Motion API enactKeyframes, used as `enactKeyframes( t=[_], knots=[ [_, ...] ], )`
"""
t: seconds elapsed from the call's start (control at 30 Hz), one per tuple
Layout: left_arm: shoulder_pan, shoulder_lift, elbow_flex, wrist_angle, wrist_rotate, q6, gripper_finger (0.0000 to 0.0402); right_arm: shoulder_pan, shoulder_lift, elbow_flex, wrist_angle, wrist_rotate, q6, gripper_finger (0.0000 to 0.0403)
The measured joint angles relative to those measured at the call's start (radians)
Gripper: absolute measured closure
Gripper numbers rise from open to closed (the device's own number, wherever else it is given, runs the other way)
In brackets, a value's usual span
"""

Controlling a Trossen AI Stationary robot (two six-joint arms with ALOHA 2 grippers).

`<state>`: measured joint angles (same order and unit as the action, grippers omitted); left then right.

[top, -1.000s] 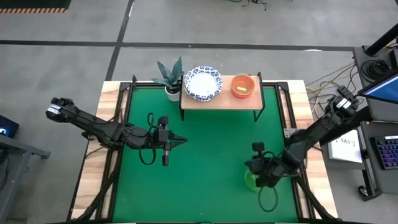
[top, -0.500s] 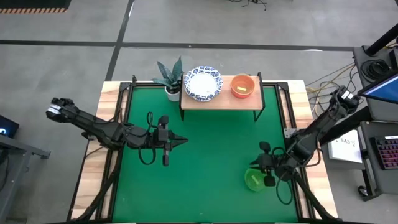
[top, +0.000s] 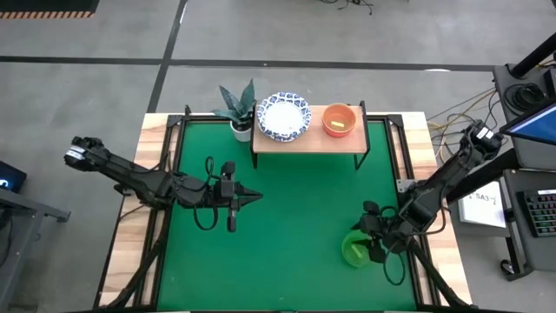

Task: Place and stack bowls onto a shelf
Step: Stack the green bowl on top of the yellow bowl on the shelf

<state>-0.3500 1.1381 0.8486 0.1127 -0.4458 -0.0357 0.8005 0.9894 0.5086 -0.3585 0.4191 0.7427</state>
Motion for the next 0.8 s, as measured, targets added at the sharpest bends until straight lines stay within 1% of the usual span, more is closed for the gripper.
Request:
enactKeyframes(
  t=[0.3,0.4,0.47,0.53,0.67,0.7,0.8],
  knots=[
    [0.000,0.000,0.000,0.000,0.000,0.000,0.0402,0.000,0.036,-0.057,0.001,0.001,0.047,0.0198],
    [0.000,0.000,0.000,0.000,0.000,0.000,0.0402,0.000,0.053,-0.070,0.001,0.000,0.065,0.0211],
    [0.000,0.000,0.000,0.001,0.000,0.000,0.0402,0.000,0.061,-0.075,0.001,0.000,0.073,0.0234],
    [0.000,0.000,0.000,0.001,0.000,0.000,0.0402,0.000,0.062,-0.076,0.002,0.000,0.077,0.0268],
    [0.000,0.000,0.000,0.000,0.000,0.000,0.0402,0.000,0.050,-0.075,0.004,0.000,0.094,0.0364],
    [0.000,0.000,0.000,-0.001,0.000,0.000,0.0402,0.000,0.044,-0.071,0.002,0.000,0.096,0.0378],
    [0.000,0.000,0.000,0.000,0.000,0.000,0.0402,-0.013,0.021,-0.046,0.002,0.000,0.110,0.0390]
  ],
)
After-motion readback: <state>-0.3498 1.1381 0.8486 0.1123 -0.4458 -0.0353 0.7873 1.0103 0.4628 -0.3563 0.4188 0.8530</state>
